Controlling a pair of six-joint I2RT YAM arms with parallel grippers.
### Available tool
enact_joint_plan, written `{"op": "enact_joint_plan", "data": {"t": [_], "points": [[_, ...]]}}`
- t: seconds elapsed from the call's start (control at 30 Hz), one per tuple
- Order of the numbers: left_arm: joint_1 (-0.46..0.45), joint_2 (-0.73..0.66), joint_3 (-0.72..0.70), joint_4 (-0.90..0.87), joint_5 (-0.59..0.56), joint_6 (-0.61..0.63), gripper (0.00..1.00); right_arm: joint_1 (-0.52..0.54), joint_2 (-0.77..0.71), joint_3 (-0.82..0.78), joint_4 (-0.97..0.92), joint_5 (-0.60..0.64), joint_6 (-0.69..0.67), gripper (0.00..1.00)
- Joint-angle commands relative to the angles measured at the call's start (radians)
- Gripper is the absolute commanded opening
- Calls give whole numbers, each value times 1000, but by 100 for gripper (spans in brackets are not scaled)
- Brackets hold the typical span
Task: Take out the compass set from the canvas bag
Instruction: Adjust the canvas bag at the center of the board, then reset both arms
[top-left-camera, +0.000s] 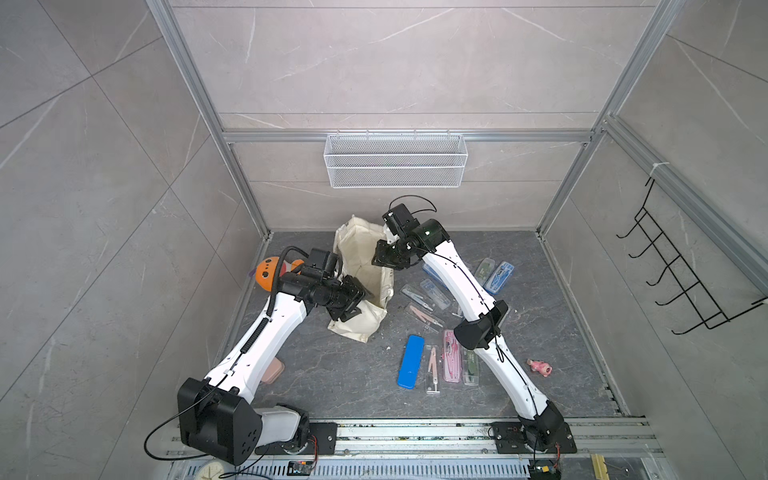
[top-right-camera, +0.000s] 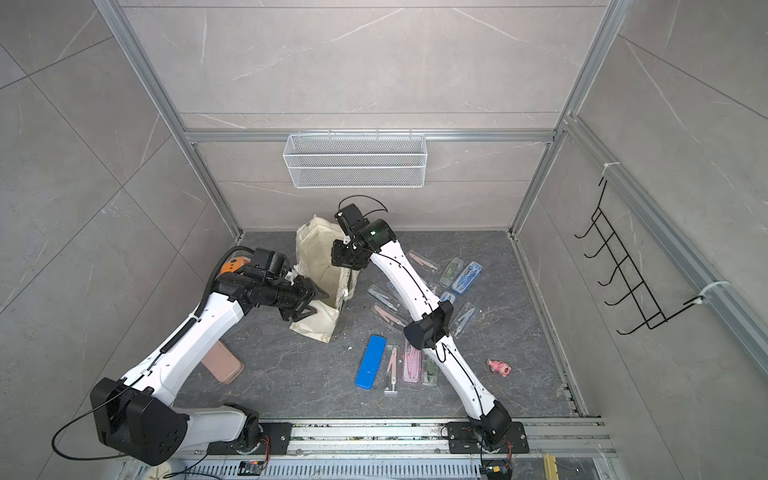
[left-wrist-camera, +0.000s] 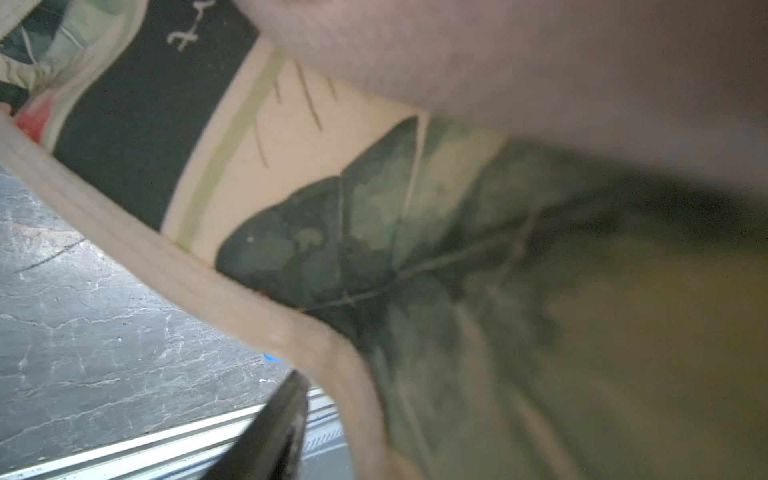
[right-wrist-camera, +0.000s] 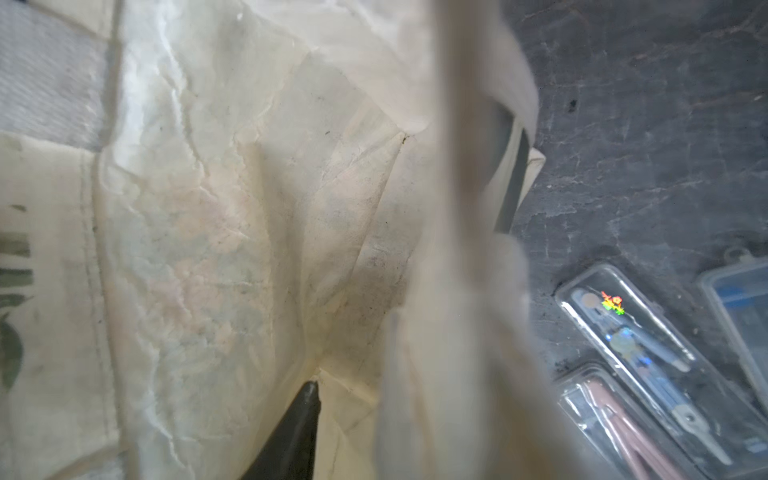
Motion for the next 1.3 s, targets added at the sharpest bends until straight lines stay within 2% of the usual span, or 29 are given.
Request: {"op": "enact_joint_plan", "data": {"t": [0.0,0.07,0.13,0.23,0.43,0.57,0.63,0.8,0.87,0.97,1.1,1.27], "points": [[8,-42,80,-98,-75,60,99,2,-71,50,-27,44,-24,54],[11,-58,111,-156,-126,84,99,1,-105,50,-35,60,-35,59],[14,-77,143,-223,-187,117,99,0,-136,50,-52,84,-46,72],[23,-99,192,-313,-273,164,99,0,-180,50,-70,113,-68,76],[42,-125,311,-409,-425,282,99,-3,-268,50,-101,163,-120,78],[42,-158,378,-391,-554,383,100,-5,-343,50,-140,245,-183,77],[42,-192,385,-336,-581,468,99,-5,-391,50,-159,304,-219,77],[42,-298,342,-191,-741,594,99,-6,-515,50,-190,433,-309,77],[41,-352,282,-118,-766,629,99,-9,-553,50,-206,448,-333,77],[41,-466,142,25,-747,690,99,-42,-603,50,-282,460,-296,77],[42,-557,21,105,-818,689,99,-69,-655,50,-392,452,-266,77],[42,-567,-49,90,-834,660,99,-80,-742,12,-392,434,-259,78]]}}
